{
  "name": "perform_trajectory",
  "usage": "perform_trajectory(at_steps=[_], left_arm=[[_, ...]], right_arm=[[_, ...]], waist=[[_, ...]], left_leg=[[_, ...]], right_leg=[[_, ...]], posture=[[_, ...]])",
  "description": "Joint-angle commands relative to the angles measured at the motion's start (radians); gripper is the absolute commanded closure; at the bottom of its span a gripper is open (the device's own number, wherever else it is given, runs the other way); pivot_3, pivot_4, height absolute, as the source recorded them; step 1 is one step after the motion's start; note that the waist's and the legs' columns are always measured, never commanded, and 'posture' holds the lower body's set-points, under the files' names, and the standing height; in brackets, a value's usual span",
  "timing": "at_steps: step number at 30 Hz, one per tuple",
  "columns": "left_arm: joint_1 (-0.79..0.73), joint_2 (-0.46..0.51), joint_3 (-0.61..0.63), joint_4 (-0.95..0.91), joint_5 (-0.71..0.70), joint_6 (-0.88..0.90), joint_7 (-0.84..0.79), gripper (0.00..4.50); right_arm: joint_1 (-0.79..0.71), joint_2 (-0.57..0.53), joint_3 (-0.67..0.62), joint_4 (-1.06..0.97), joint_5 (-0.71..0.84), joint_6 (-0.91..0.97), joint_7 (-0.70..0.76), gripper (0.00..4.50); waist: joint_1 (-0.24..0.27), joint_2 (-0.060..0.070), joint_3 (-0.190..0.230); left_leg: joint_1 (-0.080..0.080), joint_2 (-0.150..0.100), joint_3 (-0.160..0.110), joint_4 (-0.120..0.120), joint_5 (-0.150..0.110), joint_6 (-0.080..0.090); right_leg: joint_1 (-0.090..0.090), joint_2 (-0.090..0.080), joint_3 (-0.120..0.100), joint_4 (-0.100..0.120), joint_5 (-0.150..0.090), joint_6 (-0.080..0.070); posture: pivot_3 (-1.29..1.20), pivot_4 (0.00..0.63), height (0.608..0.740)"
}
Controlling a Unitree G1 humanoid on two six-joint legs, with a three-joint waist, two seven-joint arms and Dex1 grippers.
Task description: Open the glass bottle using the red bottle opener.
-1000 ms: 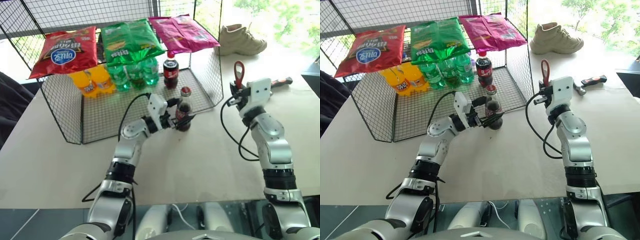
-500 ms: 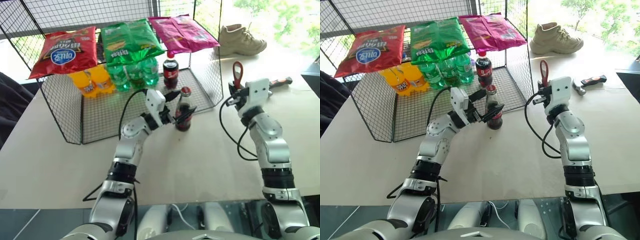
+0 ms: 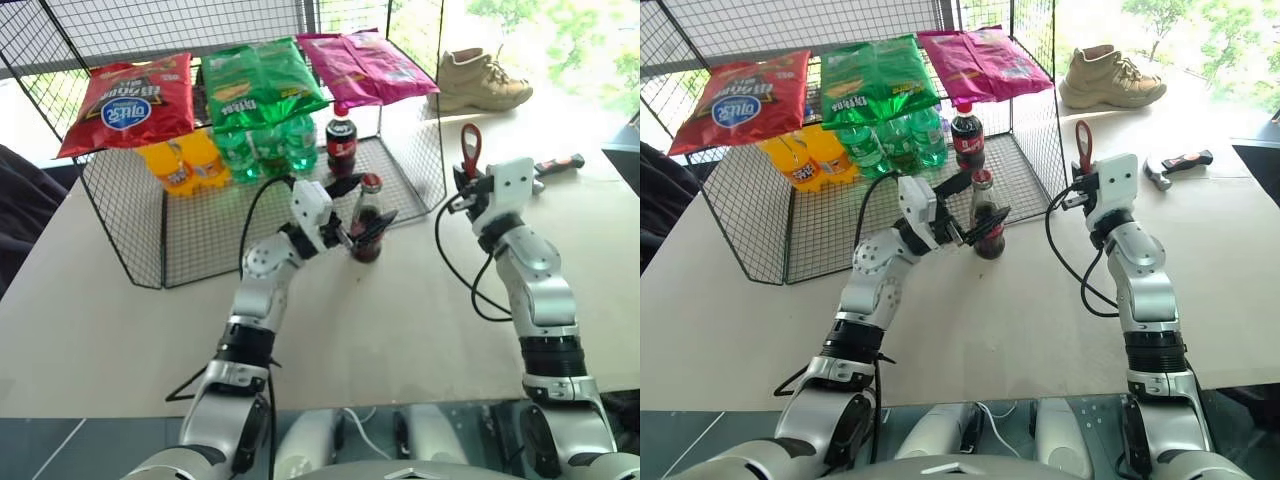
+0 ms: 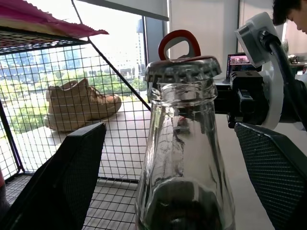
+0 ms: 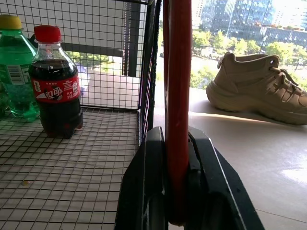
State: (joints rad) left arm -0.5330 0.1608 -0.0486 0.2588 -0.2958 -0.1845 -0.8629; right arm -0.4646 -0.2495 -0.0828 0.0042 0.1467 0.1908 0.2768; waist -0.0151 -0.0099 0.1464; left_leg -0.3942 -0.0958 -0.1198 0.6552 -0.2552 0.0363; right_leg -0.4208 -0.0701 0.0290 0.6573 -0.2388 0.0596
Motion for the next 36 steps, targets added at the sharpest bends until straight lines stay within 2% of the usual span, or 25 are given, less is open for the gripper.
perform_trajectory(at_steps=[1, 14, 36], left_arm=[[-0.001, -0.009, 0.015, -0.002, -0.009, -0.036, 0.016, 0.06], [0.033, -0.006, -0.02, -0.002, 0.058, -0.096, 0.049, 0.06], [0.031, -0.029, -0.025, -0.012, 0.043, -0.093, 0.077, 0.06]], right_arm=[[-0.026, -0.003, -0.007, -0.022, 0.005, -0.02, 0.002, 4.5], [-0.034, 0.001, -0.001, -0.007, 0.007, -0.024, 0.007, 4.5], [-0.032, 0.006, 0.001, -0.004, 0.007, -0.024, 0.012, 4.5]], waist=[[0.0, 0.0, 0.0], [0.0, 0.0, 0.0], [0.0, 0.0, 0.0]], left_leg=[[0.0, 0.0, 0.0, 0.0, 0.0, 0.0], [0.0, 0.0, 0.0, 0.0, 0.0, 0.0], [0.0, 0.0, 0.0, 0.0, 0.0, 0.0]], right_leg=[[0.0, 0.0, 0.0, 0.0, 0.0, 0.0], [0.0, 0.0, 0.0, 0.0, 0.0, 0.0], [0.0, 0.0, 0.0, 0.0, 0.0, 0.0]], posture=[[0.0, 0.15, 0.74], [0.0, 0.15, 0.74], [0.0, 0.15, 0.74]])
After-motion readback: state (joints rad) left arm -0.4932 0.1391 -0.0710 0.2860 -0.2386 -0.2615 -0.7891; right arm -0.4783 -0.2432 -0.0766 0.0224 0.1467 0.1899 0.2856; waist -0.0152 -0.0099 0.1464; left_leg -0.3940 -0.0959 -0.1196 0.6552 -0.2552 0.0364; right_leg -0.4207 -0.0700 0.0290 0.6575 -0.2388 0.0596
